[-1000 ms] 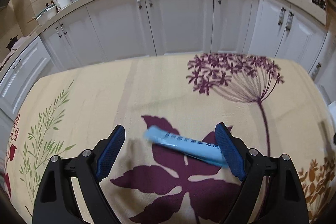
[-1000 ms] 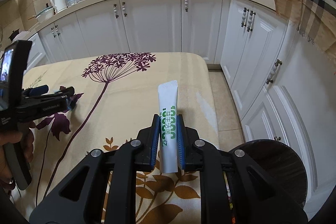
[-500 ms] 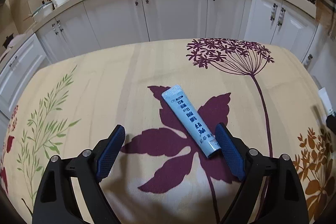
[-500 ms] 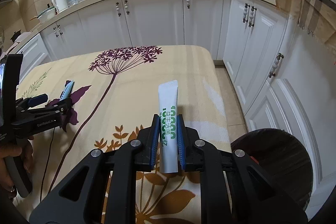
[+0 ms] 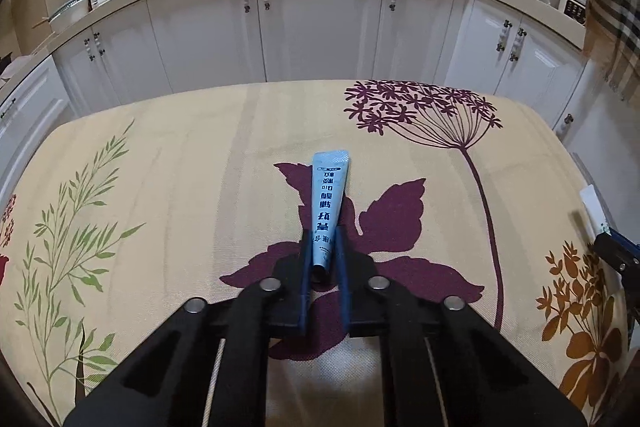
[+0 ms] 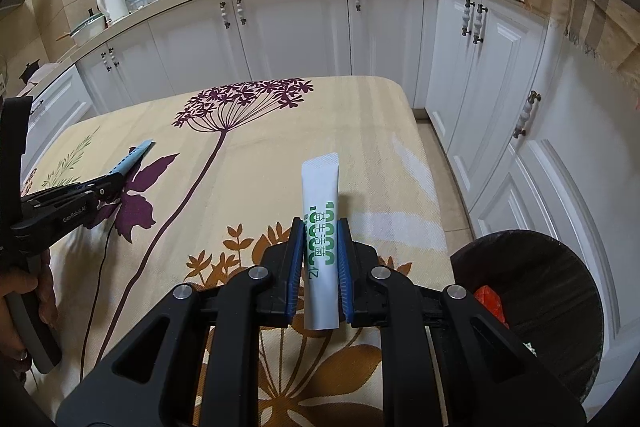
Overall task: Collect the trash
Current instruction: 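Carry both tubes over the black bin and open both tools to drop them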
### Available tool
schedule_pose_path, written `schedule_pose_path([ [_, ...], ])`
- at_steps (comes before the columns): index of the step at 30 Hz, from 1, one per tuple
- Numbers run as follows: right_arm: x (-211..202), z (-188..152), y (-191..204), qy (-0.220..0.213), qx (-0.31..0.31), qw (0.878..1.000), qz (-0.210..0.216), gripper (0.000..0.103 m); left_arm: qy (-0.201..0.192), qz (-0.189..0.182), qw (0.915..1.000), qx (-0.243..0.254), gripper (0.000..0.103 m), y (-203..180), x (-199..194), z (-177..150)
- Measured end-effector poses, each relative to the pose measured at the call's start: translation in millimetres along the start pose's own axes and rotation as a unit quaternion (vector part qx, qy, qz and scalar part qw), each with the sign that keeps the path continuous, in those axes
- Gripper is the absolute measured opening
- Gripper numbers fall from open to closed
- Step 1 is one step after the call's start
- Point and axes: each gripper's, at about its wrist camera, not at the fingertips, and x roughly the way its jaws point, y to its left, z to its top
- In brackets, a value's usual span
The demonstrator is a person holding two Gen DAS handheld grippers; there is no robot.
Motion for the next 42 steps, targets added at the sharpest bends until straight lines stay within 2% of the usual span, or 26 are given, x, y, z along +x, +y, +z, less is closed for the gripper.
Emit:
schedule_pose_path([
  [3,0,-1,0,0.000,0.003,1.000,0.000,0.016,-0.002,-0.003,1.0000,0.009,0.006,-2,-2,-2],
  [14,-10,-12,-2,-0.001,0.018,1.000,-0.004,0.016,-0.023,0.007,0.9993,0.028,0.005,-7,-19,-13],
  [22,-33,-27,-6,-0.009,0.033,0.999,-0.014,0.016,-0.042,-0.011,0.9983,0.040,0.005,-17,-47,-30],
  [32,-76,-55,-18,-0.022,0.059,0.997,-0.044,0.016,-0.067,-0.069,0.9928,0.071,0.005,-51,-89,-54],
  [42,-122,-85,-47,-0.042,0.087,0.989,-0.108,0.016,-0.091,-0.151,0.9763,0.126,0.005,-116,-120,-71],
])
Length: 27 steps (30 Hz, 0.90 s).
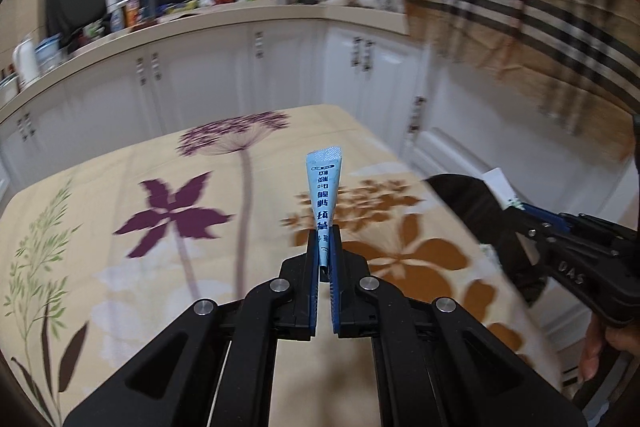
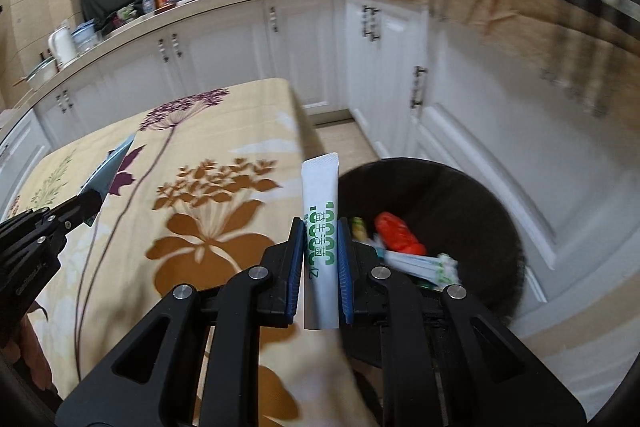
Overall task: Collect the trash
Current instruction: 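Carry both tubes over the black bin and open both tools to drop them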
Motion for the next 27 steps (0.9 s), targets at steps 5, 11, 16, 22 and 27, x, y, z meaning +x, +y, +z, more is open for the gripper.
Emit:
schedule_pose_path([
  [5,-13,-8,-25,-0.008,0.019,0.999,-0.030,0.016,-0.017,-0.035,0.9990,0.022,0.005,-34,0,5],
  [11,-19,-12,-53,-0.015,0.038,0.997,-0.060,0.016,-0.026,-0.063,0.9966,0.046,0.005,-68,9,11],
  [16,-19,-10,-67,-0.022,0.047,0.996,-0.078,0.016,-0.026,-0.074,0.9953,0.056,0.005,-84,19,15],
  [22,-13,-8,-80,-0.023,0.056,0.995,-0.084,0.016,-0.024,-0.075,0.9950,0.062,0.005,-95,33,19],
  [27,-6,-5,-85,-0.024,0.061,0.994,-0.086,0.016,-0.016,-0.076,0.9947,0.067,0.005,-102,47,22],
])
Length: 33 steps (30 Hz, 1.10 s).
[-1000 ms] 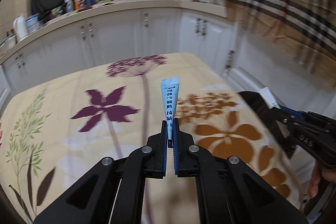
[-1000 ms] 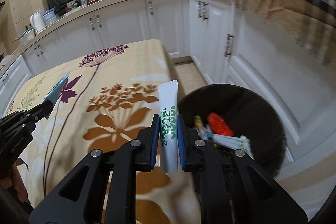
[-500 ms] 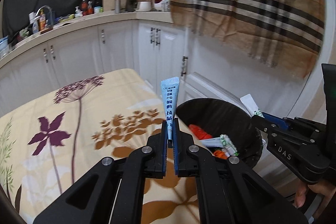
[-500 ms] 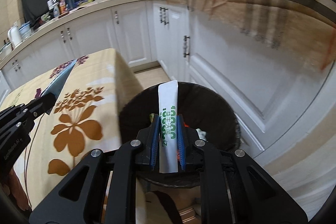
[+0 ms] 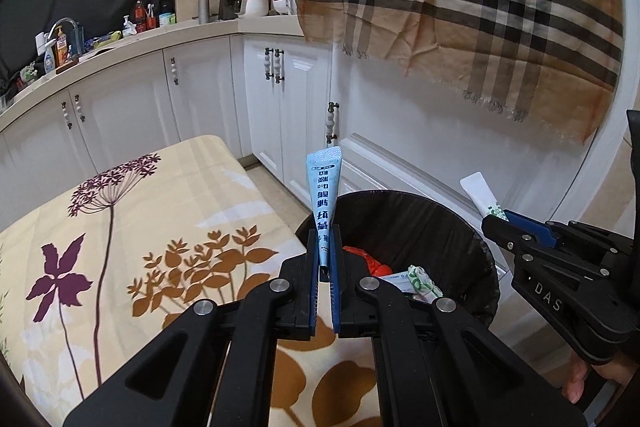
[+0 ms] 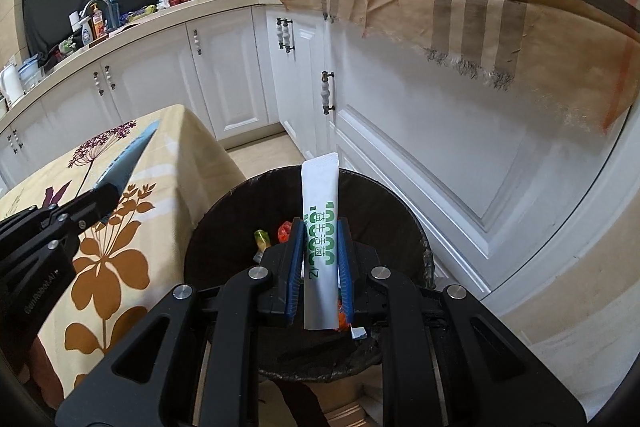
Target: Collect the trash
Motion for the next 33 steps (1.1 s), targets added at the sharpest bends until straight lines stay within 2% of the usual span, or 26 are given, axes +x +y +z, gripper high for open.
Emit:
schedule_pose_path([
  [8,13,5,-7,0.002,0.009,1.000,-0.004,0.017,0.006,0.000,1.0000,-0.003,0.006,-7,18,5],
  [10,19,6,-8,0.001,0.012,1.000,-0.007,0.020,0.009,0.002,1.0000,-0.002,0.006,-7,23,6],
  [11,21,7,-9,0.000,0.014,1.000,-0.010,0.025,0.011,0.004,0.9999,-0.002,0.007,-7,26,7],
  [12,23,8,-10,0.000,0.016,1.000,-0.011,0.032,0.013,0.003,0.9999,-0.005,0.010,-7,28,7],
  [20,21,10,-10,-0.006,0.019,1.000,-0.013,0.032,0.010,0.011,0.9999,-0.005,0.032,-7,27,9],
  [29,13,9,-9,-0.010,0.019,1.000,-0.014,0.032,0.002,0.014,0.9999,-0.004,0.042,-5,19,8],
  [33,9,8,-7,-0.013,0.020,1.000,-0.015,0.033,-0.006,0.016,0.9999,-0.002,0.051,-5,13,8],
])
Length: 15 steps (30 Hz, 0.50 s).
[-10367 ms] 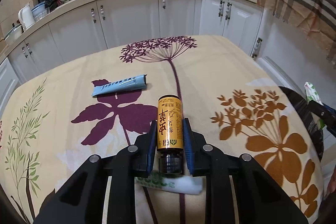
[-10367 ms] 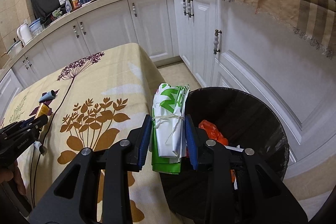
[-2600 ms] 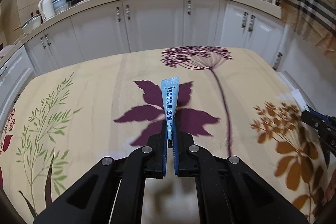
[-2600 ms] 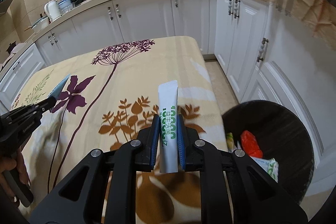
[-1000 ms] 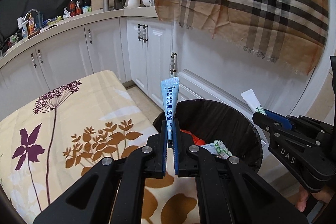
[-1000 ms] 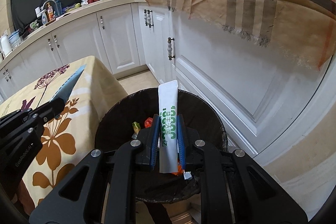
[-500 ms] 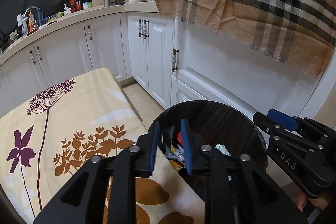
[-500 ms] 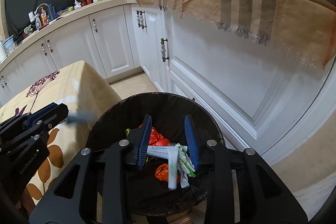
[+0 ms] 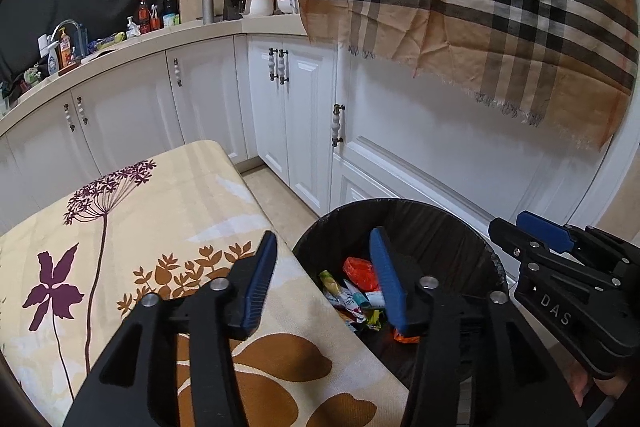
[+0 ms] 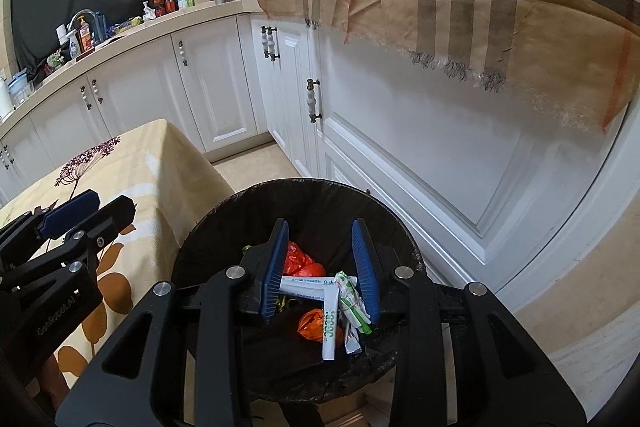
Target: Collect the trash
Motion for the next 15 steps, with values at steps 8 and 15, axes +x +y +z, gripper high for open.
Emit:
schedule_pose_path([
  [8,-13,-1,7,-0.010,-0.003,1.000,-0.001,0.045,-0.023,0.001,0.9997,-0.007,0.069,6,-21,1],
  [15,-31,-4,11,-0.022,-0.003,1.000,-0.004,0.059,-0.045,0.019,0.9988,-0.006,0.080,16,-47,-4],
])
